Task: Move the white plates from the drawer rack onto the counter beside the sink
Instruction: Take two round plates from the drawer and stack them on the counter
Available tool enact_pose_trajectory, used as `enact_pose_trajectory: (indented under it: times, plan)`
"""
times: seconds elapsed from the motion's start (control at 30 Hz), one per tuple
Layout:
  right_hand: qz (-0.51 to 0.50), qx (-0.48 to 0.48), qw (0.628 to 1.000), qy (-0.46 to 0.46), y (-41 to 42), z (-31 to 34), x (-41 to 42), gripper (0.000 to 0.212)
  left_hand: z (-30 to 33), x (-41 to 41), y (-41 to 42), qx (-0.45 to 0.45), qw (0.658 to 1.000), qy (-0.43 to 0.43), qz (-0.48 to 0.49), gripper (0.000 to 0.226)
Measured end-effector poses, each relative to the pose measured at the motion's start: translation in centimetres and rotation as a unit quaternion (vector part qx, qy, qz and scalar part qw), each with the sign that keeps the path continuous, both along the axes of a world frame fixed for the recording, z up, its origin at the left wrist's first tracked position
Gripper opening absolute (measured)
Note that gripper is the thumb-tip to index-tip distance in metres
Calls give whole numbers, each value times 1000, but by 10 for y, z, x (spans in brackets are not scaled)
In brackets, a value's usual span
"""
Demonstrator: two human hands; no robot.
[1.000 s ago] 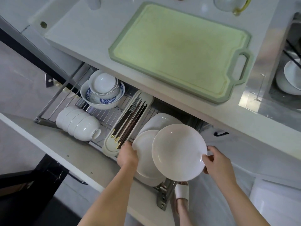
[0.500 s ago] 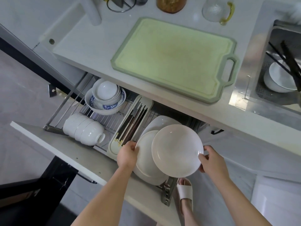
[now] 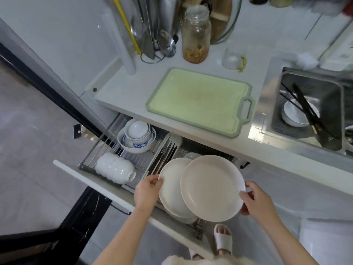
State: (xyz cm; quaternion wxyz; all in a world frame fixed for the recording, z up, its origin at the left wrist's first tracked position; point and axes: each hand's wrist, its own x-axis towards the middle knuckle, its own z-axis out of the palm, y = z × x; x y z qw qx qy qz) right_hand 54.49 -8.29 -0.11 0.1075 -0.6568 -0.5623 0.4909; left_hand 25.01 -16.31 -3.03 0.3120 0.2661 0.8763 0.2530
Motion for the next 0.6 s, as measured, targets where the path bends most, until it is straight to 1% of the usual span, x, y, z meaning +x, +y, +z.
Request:
enact_pose_trajectory:
  times: [0.1, 0.2, 0.27, 0.37, 0.4, 0.5, 0.6]
  plan:
    - [-29, 19, 999, 36, -7, 27, 10, 13, 27, 8, -3, 39, 999, -18, 12, 35]
    - [-51, 37, 996, 55, -11, 52, 27, 15, 48, 20, 1, 79, 995, -54, 20, 32]
    - [-72, 50, 994, 70, -13, 66, 41, 15, 61, 30, 4, 111, 990, -83, 30, 26]
    - [-127, 64, 984, 106, -19, 85, 68, 11, 78, 52, 11, 164, 979, -119, 36, 10]
    - [-152, 66, 979, 119, -20, 89, 78, 10, 83, 61, 15, 178, 975, -131, 36, 8]
    - [-210, 81, 963, 149, -26, 102, 119, 10, 96, 100, 28, 199, 966, -160, 40, 11]
    - [-257, 105, 948, 154, -28, 114, 164, 14, 107, 147, 48, 215, 954, -206, 46, 13]
